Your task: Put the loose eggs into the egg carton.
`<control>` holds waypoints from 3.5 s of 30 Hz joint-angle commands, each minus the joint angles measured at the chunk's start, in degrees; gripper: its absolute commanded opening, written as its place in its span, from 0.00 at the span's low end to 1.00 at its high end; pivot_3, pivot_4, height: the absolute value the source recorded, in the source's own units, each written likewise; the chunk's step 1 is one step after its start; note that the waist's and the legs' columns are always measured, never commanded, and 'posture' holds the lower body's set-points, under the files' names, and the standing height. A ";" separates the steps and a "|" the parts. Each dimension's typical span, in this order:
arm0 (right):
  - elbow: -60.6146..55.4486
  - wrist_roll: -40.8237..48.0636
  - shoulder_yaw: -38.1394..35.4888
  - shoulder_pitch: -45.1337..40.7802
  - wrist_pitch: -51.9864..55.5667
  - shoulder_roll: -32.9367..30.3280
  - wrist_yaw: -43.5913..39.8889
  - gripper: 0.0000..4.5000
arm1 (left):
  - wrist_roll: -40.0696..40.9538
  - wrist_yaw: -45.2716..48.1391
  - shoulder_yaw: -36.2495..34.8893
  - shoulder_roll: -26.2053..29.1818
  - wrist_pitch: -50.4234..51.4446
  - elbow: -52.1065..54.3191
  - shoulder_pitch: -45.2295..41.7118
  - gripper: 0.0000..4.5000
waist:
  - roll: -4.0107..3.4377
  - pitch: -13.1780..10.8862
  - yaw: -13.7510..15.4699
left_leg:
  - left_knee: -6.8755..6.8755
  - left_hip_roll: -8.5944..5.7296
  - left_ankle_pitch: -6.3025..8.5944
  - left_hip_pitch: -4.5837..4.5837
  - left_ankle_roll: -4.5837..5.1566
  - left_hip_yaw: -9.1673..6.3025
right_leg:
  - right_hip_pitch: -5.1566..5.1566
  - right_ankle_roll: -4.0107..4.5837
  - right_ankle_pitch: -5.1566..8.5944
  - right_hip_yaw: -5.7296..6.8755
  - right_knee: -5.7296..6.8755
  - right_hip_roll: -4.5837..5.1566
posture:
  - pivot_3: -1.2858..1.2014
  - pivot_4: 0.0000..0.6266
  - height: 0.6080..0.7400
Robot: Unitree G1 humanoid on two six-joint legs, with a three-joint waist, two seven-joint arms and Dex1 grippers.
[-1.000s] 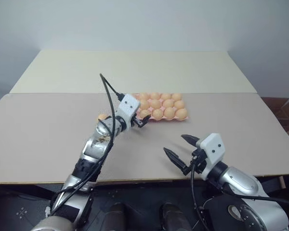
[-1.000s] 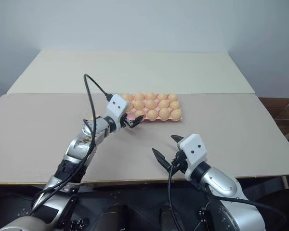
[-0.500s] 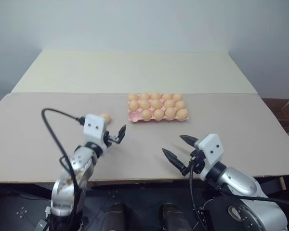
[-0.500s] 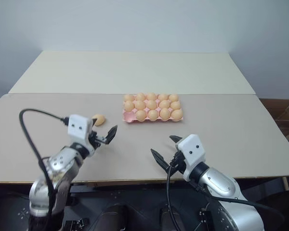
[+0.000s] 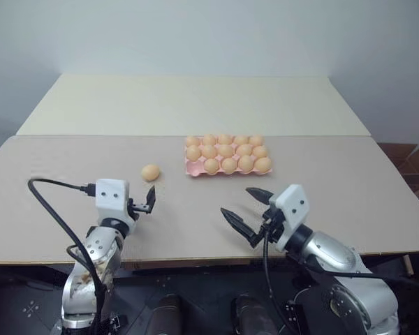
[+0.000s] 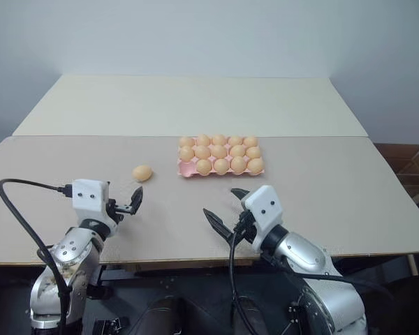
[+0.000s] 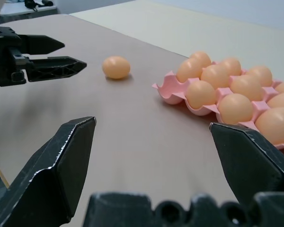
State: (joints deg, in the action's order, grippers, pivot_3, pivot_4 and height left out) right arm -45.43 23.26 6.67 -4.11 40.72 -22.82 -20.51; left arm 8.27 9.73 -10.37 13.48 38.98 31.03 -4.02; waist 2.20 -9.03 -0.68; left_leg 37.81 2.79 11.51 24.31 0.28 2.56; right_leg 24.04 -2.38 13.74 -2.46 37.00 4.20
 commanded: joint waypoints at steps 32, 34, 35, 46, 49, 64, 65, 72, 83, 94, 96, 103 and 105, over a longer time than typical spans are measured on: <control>0.56 -2.31 3.99 -7.72 2.84 2.10 2.74 1.00 | 1.85 5.32 3.74 6.31 -2.63 -32.11 -24.76 0.38 | 0.00 0.00 -0.07 | -0.03 -0.02 0.00 0.07 0.00 -0.01 | 0.03 -0.05 0.01 0.02 -0.01 0.01 | 0.52 0.24 1.00; 0.36 -2.35 3.58 -7.45 2.88 1.87 2.76 1.00 | 1.81 7.00 6.22 6.69 -2.90 -27.17 -23.74 0.37 | 0.01 0.00 -0.08 | -0.03 -0.02 0.00 0.10 0.00 -0.01 | 0.05 -0.05 0.01 0.02 -0.01 0.01 | 0.52 0.24 1.00; 0.29 -2.35 3.40 -7.35 2.90 1.79 2.76 1.00 | 1.97 7.60 6.97 6.73 -2.72 -25.52 -23.47 0.37 | 0.01 0.00 -0.08 | -0.03 -0.02 0.00 0.12 0.00 -0.01 | 0.07 -0.05 0.01 0.02 -0.02 0.01 | 0.52 0.24 1.00; -2.51 -0.37 -0.71 -5.08 5.86 0.60 3.74 1.00 | 2.38 13.30 14.77 4.49 -1.77 -25.05 -29.15 0.37 | 0.01 0.00 -0.19 | -0.03 -0.03 0.01 0.10 0.00 -0.02 | 0.05 -0.06 0.02 0.01 -0.02 -0.01 | 0.52 0.24 1.00; -3.15 -0.60 -1.03 -4.84 6.81 0.86 4.93 1.00 | 0.78 14.12 16.76 4.32 -3.99 -28.88 -30.63 0.37 | 0.01 0.00 -0.19 | -0.03 -0.04 0.01 0.09 0.00 -0.02 | 0.04 -0.06 0.02 0.01 -0.02 -0.01 | 0.52 0.24 1.00; -4.05 -0.87 -0.78 -3.98 7.15 0.67 5.84 1.00 | -2.31 12.69 16.40 2.95 -10.16 -36.24 -31.45 0.58 | 0.01 -0.01 -0.07 | -0.03 -0.04 0.01 0.14 0.00 -0.02 | 0.06 -0.07 0.02 0.02 -0.04 0.01 | 0.52 0.24 1.00; -4.03 -0.90 -0.75 -4.01 7.11 0.63 5.83 1.00 | -2.30 12.69 16.32 2.93 -10.34 -36.47 -31.45 0.66 | 0.01 -0.01 -0.07 | -0.03 -0.04 0.01 0.14 0.00 -0.02 | 0.07 -0.07 0.02 0.02 -0.05 0.01 | 0.52 0.24 1.00; -4.08 -0.95 -0.75 -3.78 6.89 0.41 5.70 1.00 | -1.27 12.59 14.87 2.82 -11.20 -34.53 -30.81 1.00 | 0.01 -0.01 -0.07 | -0.03 -0.04 0.01 0.14 0.00 -0.03 | 0.05 -0.08 0.02 0.02 -0.04 0.01 | 0.52 0.24 1.00; 0.08 -5.74 -1.26 -0.03 -2.58 4.03 8.68 1.00 | 2.91 8.48 5.53 2.89 -6.90 -10.00 -15.52 1.00 | 0.01 0.00 -0.33 | -0.06 -0.01 0.01 0.13 0.00 -0.02 | 0.07 -0.08 0.03 0.01 -0.05 0.01 | 0.52 0.24 1.00; 22.41 -12.79 -9.09 7.96 -38.52 14.26 12.65 1.00 | -1.05 -6.23 0.58 -8.64 -14.76 5.87 8.72 1.00 | 0.02 0.00 0.10 | -0.05 -0.02 0.01 0.05 -0.01 0.06 | -0.05 -0.09 0.01 0.01 -0.15 0.11 | 0.52 0.24 1.00; 24.89 -12.34 -10.80 8.04 -40.56 14.44 12.30 1.00 | -1.93 -7.79 0.77 -9.92 -16.53 6.47 10.12 1.00 | 0.01 0.00 -0.04 | -0.05 0.00 0.01 0.04 -0.01 0.09 | -0.03 -0.07 0.00 0.00 -0.14 0.10 | 0.52 0.24 1.00; 31.09 -11.29 -13.68 6.45 -42.80 12.13 8.41 1.00 | -6.04 -9.83 2.00 -8.77 -17.76 6.64 9.52 1.00 | 0.01 0.00 -0.19 | -0.05 0.03 0.01 0.00 -0.01 0.12 | -0.02 -0.04 0.00 -0.05 -0.12 0.04 | 0.52 0.24 1.00; 32.13 -11.03 -14.46 6.04 -42.90 10.95 7.42 1.00 | -6.48 -9.85 2.50 -8.25 -17.65 6.30 8.42 1.00 | 0.01 0.00 -0.11 | -0.05 0.02 0.01 0.01 -0.01 0.12 | -0.01 -0.04 0.00 -0.05 -0.12 0.05 | 0.52 0.24 1.00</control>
State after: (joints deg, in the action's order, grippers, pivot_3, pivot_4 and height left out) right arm -12.52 11.51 -5.95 2.74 -0.13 -11.17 -12.26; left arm 2.51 0.05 -8.48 4.78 22.58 35.13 5.48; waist 2.20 -9.03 -0.78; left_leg 37.77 2.80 11.52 24.32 0.27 2.68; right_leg 24.03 -2.42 13.75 -2.50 36.88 4.24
